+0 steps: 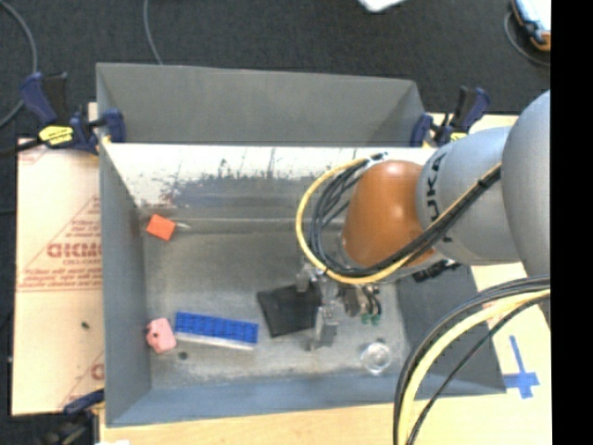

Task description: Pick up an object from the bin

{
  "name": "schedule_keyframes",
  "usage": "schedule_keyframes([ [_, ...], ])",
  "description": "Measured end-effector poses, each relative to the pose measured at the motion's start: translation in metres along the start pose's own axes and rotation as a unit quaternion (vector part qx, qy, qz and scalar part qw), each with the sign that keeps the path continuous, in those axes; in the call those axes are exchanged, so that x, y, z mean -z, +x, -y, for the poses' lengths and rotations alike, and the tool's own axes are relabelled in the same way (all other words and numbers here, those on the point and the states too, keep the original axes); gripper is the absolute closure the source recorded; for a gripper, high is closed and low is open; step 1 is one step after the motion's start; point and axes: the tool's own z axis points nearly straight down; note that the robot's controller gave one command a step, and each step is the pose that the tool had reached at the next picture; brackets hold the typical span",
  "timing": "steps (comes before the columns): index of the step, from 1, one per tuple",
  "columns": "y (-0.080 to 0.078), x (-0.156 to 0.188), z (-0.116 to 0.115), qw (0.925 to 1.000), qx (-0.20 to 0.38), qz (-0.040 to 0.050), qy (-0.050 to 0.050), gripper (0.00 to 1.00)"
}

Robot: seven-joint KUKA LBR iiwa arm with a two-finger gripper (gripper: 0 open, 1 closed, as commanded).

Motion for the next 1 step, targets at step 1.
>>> schedule_keyframes([
  [1, -0.0035, 0.0004, -0.0070, 0.9990, 0.044, 0.0038, 0.000, 0.00],
])
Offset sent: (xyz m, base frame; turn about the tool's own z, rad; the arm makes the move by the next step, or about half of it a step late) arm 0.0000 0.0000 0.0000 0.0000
